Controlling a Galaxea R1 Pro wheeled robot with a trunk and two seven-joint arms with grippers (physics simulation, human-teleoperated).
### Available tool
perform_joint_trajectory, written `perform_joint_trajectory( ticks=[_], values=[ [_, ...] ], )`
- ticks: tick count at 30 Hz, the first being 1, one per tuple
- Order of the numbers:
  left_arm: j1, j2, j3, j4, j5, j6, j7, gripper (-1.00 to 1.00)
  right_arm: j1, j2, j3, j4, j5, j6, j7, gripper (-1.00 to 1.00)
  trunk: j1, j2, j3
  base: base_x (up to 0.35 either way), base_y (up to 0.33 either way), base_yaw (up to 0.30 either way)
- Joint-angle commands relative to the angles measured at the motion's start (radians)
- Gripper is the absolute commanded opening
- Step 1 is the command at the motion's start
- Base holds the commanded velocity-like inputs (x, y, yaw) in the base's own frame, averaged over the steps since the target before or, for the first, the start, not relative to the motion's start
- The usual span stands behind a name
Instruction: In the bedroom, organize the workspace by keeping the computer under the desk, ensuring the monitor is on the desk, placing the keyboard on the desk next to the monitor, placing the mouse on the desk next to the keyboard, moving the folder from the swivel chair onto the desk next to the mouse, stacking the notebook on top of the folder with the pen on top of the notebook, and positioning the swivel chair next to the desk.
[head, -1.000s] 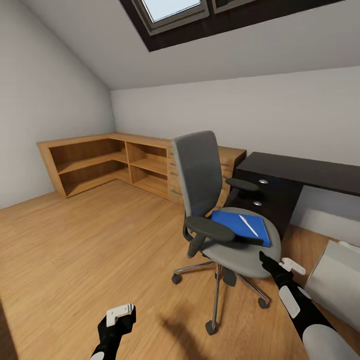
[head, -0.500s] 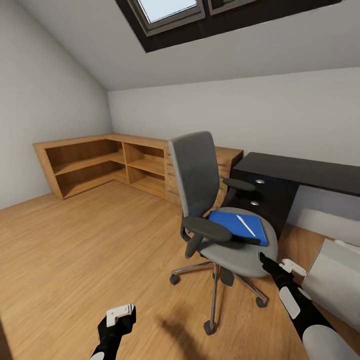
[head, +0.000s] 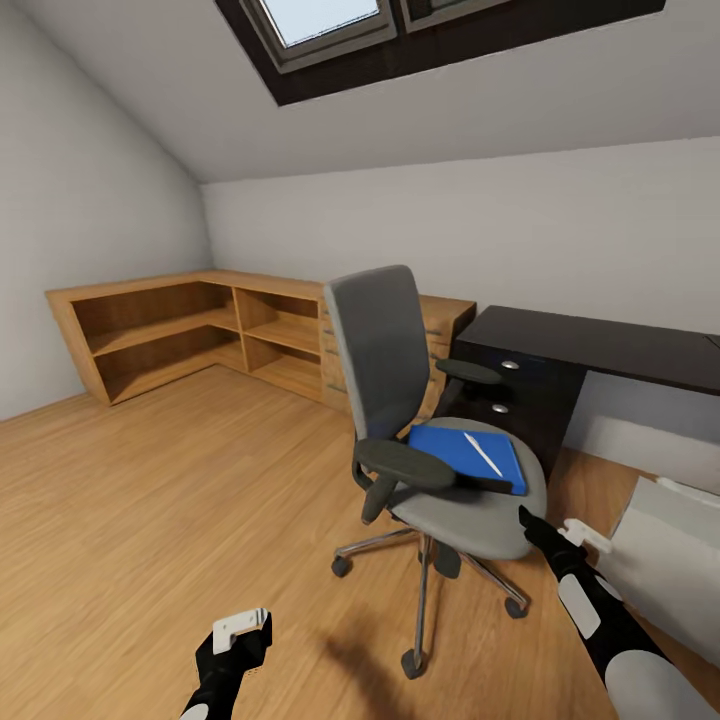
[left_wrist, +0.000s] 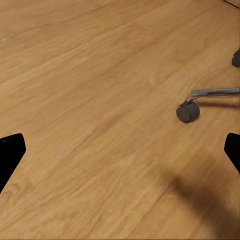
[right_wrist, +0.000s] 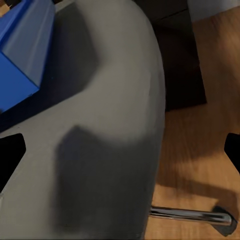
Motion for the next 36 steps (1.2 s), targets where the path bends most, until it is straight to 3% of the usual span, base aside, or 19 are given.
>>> perform_joint_trajectory(
  ticks=[1, 6, 12, 16, 19, 23, 27, 36],
  values=[
    [0.0, 0.0, 0.001, 0.001, 0.01, -0.004, -0.001, 1.0, -0.001, 0.0, -0.003, 0.002, -0.011, -0.002, 0.011, 1.0, 0.0, 0.0, -0.001, 0.281, 0.0, -0.001],
    [0.0, -0.003, -0.002, 0.007, 0.009, -0.006, -0.001, 1.0, -0.001, -0.002, -0.004, 0.002, -0.011, 0.002, 0.019, 1.0, 0.0, 0.0, -0.001, 0.146, 0.0, 0.0],
    [0.0, -0.002, -0.002, 0.018, 0.008, -0.006, -0.001, 1.0, -0.001, -0.035, -0.009, 0.004, -0.015, 0.014, 0.02, 1.0, 0.0, 0.0, -0.001, 0.018, 0.0, 0.0],
    [0.0, -0.002, -0.003, 0.02, 0.008, -0.006, -0.001, 1.0, -0.001, -0.042, -0.025, 0.004, -0.035, 0.042, 0.02, 1.0, 0.0, 0.0, -0.001, 0.003, 0.0, 0.0],
    [0.0, -0.002, -0.003, 0.02, 0.008, -0.006, -0.001, 1.0, -0.001, -0.044, -0.033, 0.003, -0.073, 0.071, 0.024, 1.0, 0.0, 0.0, -0.001, 0.0, 0.0, 0.0],
    [0.0, -0.002, -0.003, 0.021, 0.008, -0.006, -0.001, 1.0, -0.001, -0.044, -0.036, 0.004, -0.091, 0.108, 0.055, 1.0, 0.0, 0.0, -0.001, 0.0, 0.0, 0.0],
    [0.0, -0.002, -0.003, 0.021, 0.008, -0.006, -0.001, 1.0, -0.001, -0.044, -0.037, 0.004, -0.096, 0.159, 0.084, 1.0, 0.0, 0.0, -0.001, 0.0, 0.0, 0.0],
    [0.0, -0.003, -0.003, 0.021, 0.008, -0.006, -0.003, 1.0, -0.001, -0.028, -0.037, 0.008, -0.098, 0.176, 0.091, 1.0, 0.0, 0.0, -0.001, 0.0, 0.0, 0.0]
  ],
)
